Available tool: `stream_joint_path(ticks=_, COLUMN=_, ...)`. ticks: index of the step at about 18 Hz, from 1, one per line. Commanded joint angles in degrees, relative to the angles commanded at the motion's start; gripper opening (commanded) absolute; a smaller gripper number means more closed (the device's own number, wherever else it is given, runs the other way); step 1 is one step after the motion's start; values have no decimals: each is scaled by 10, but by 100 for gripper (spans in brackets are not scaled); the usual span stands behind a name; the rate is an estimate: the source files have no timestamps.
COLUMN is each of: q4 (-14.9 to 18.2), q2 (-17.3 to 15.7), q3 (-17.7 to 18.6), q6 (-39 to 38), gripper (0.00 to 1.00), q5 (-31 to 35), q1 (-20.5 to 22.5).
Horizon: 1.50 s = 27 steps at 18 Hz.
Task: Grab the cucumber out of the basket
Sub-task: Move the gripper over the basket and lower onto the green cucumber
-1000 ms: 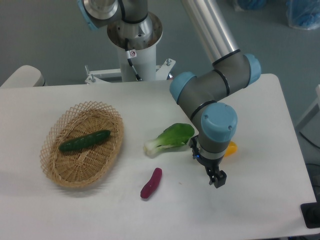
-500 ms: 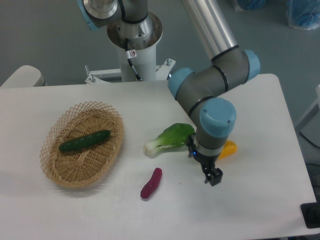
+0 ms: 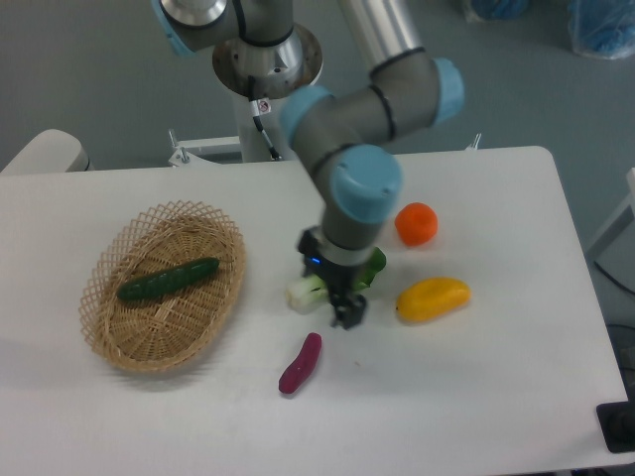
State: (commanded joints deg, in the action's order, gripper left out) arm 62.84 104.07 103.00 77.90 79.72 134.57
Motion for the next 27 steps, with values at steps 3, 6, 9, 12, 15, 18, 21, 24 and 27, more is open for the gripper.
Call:
stream_joint_path(ticks=3, q4=-2, q2=-13, q3=10, q6=-66, gripper=100, q5=2, q1=-41)
stream_joint_path(ticks=6, q4=-8, q2=-12, q3=11, q6=-124, gripper=100, q5=3, q1=-83)
stream_joint_path(ticks=9, q4=-21, q2=-8, q3=23, q6=-145, gripper=100, q5=7, q1=-110)
stream_joint_path(ticks=12, q4=-26, q2=-8, q3=46, q6=-152, gripper=100, q5=13, q1=-128)
stream_joint_path(ticks=15, q4=-49, q2=-5, q3=69, q6=-155, gripper=100, q5=25, q1=-135)
stream_joint_path(ticks=18, q4=-92, q2=17, q3=79, q6=-179, gripper=100, q5=25, q1=-149)
stream_joint_path(ticks=21, q4=-105, q2=39, q3=78, q6=-195, gripper=100, q5=27, q1=-163)
stream_joint_path(ticks=24, q4=-120, q2=48, q3=78, q6=-212, gripper=100, q5=30, q1=-174)
stream_joint_path(ticks=27, q4=-120, q2=56, q3=79, q6=-223, gripper=100, q5=32, q1=-182)
